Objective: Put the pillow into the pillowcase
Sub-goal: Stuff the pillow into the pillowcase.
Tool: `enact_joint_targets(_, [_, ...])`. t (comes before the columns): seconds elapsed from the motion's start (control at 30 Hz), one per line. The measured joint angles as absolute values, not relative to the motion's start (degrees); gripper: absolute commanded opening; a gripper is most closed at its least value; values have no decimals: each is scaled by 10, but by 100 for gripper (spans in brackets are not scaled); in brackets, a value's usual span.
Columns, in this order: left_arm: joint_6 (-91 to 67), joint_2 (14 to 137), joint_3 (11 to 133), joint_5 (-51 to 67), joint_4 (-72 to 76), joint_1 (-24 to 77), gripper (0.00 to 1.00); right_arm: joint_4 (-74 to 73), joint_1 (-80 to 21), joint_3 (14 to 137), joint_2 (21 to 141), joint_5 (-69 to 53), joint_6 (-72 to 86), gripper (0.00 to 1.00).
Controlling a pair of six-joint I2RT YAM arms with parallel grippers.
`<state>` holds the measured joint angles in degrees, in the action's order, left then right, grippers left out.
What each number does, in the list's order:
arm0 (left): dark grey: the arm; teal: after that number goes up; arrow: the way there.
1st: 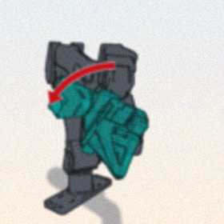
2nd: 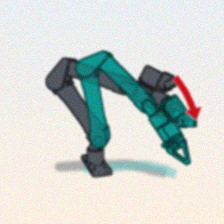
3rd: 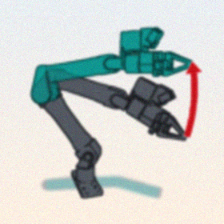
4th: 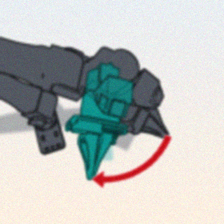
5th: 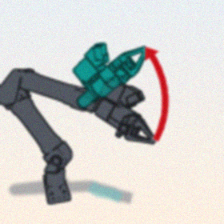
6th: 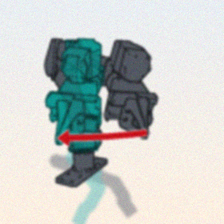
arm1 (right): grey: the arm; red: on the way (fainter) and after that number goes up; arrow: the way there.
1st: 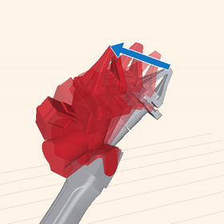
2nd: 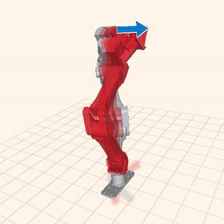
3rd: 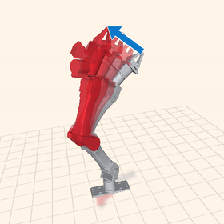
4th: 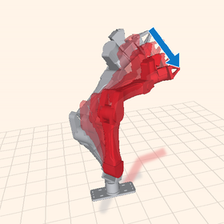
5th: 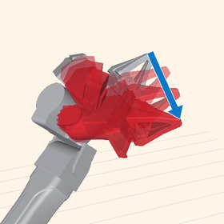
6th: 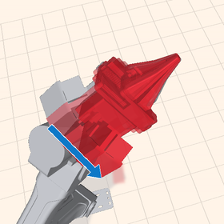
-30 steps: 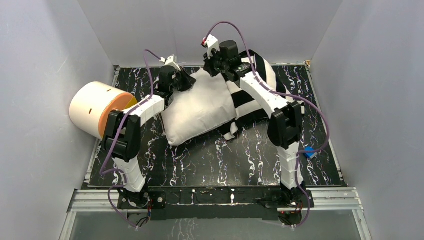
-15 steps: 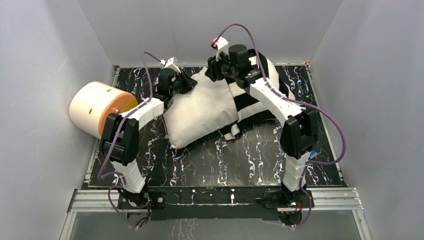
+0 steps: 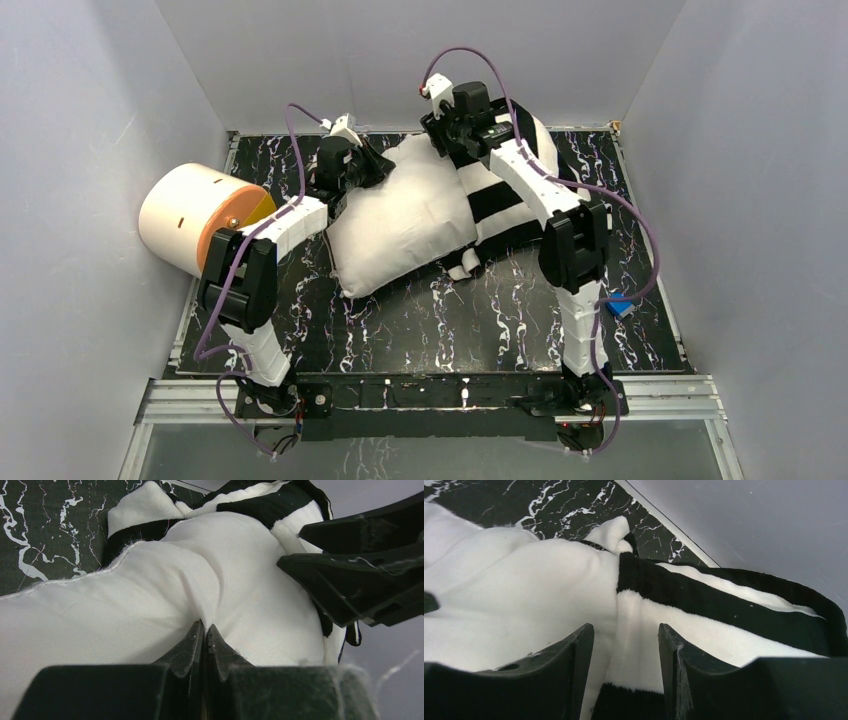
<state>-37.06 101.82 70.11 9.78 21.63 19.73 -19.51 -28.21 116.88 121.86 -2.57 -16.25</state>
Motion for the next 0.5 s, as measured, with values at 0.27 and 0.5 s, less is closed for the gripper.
enact_joint_targets(0.27, [-371, 1018, 697, 98, 222, 197, 0, -196, -291, 1211, 1272, -3, -217, 0])
enact_joint_targets(0.5, [-374, 1020, 696, 98, 225, 197, 0, -215, -301, 1230, 1260, -100, -188, 0])
